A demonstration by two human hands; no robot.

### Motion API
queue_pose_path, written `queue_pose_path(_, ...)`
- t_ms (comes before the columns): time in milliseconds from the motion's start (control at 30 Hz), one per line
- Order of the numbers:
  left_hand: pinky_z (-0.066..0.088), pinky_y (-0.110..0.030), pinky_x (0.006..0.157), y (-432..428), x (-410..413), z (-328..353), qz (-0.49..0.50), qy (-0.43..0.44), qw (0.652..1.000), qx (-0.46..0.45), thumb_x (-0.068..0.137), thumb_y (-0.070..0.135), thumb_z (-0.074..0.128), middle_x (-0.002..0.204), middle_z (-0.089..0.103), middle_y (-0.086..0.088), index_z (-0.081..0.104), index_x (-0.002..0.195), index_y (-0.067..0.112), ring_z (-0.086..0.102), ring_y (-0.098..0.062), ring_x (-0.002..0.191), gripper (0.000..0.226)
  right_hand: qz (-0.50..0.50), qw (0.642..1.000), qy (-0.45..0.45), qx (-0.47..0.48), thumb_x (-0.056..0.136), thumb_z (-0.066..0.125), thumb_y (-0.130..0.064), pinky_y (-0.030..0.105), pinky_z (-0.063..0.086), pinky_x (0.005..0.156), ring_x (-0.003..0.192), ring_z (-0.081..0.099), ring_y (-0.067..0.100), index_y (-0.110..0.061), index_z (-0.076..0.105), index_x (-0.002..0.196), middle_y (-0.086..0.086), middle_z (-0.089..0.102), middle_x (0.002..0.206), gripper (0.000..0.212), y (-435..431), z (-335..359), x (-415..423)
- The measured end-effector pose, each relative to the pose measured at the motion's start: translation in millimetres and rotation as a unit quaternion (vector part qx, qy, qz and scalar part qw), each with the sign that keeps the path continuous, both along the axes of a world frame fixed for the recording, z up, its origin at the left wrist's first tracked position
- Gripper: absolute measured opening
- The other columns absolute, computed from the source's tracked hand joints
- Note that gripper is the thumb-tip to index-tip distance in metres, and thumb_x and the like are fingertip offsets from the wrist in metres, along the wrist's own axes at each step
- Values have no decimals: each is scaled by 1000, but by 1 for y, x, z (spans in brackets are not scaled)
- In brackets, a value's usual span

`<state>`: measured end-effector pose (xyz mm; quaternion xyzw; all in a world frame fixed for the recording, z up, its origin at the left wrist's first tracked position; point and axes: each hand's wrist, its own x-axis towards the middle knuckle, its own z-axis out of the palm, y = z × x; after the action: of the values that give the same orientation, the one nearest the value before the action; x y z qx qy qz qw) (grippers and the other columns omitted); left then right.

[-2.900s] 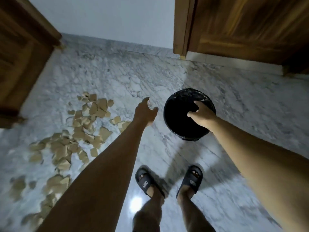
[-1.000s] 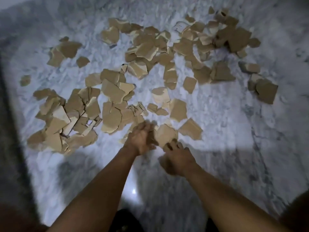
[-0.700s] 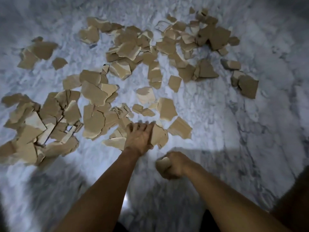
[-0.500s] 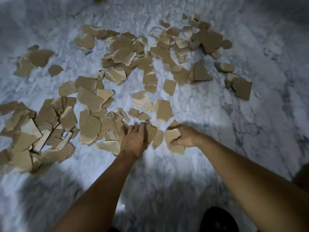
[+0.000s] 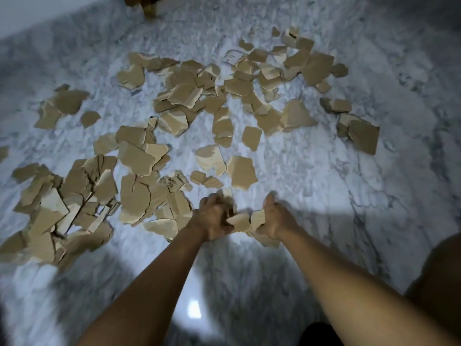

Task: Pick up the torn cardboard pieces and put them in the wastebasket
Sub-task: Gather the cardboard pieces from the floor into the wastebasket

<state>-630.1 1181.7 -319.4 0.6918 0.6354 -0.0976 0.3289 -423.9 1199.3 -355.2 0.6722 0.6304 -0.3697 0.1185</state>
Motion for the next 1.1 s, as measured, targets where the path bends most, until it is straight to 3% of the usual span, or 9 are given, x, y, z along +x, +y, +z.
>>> queue_pose_path(67,38,-55,105,-2,16,-4,-13,33,999,30,70,46,77,155,12,-5,46,134,31,17,-34,140,73,7,1000,-7,-1,74,79,-36,39,51,92,114,59,29,-13,34,141,8,55,130,84,-2,-4,15)
queue_pose_path(167,40,-53,103,-2,23,-12,11,53,998,42,67,48,81,154,17,-4,32,143,27,25,-34,136,93,27,999,-36,-10,75,72,-43,33,50,88,109,62,25,-24,58,117,2,61,123,48,-1,-2,37)
queue_pose_path(367,43,-51,98,4,27,-8,51,60,996,36,62,55,76,136,35,-8,23,145,31,40,-34,122,101,3,992,54,-111,80,78,-34,39,57,86,110,62,28,-17,56,131,7,61,129,58,55,23,47)
queue_pose_path(467,43,-50,99,4,27,-12,66,46,996,36,61,51,79,138,29,-8,24,144,32,35,-35,124,102,-1,994,87,-69,83,78,-32,41,55,92,116,59,27,-15,51,139,7,58,134,64,95,38,25)
queue_pose_path(600,40,-41,104,6,27,-18,57,27,998,31,70,34,82,140,31,-13,25,146,14,42,-34,122,98,60,998,15,29,84,73,-47,44,45,103,131,42,36,-11,41,141,13,37,147,75,128,39,-24)
queue_pose_path(767,39,-44,104,4,24,-28,57,54,996,37,73,37,77,138,39,-12,31,142,13,41,-30,126,86,75,994,-29,78,81,76,-47,48,42,104,133,27,35,-12,40,137,7,27,144,75,115,10,-61)
queue_pose_path(867,35,-47,105,3,23,-27,19,81,995,52,77,39,72,138,40,-12,37,139,14,35,-32,129,75,29,996,-33,71,76,82,-46,47,44,103,137,26,40,-12,29,147,15,27,149,95,110,1,-61)
queue_pose_path(967,39,-38,102,1,26,-24,25,4,998,59,90,30,62,135,50,-12,34,143,16,46,-32,126,62,-61,998,18,19,69,89,-39,44,42,108,142,31,39,-13,2,157,19,27,156,127,109,-2,-49)
queue_pose_path(1100,50,-36,92,-8,29,-17,96,-101,988,61,85,20,66,119,65,-9,48,133,22,62,-30,110,51,-57,998,-2,-2,69,89,-38,32,52,85,117,60,31,-6,50,133,11,59,132,82,94,-11,-30)
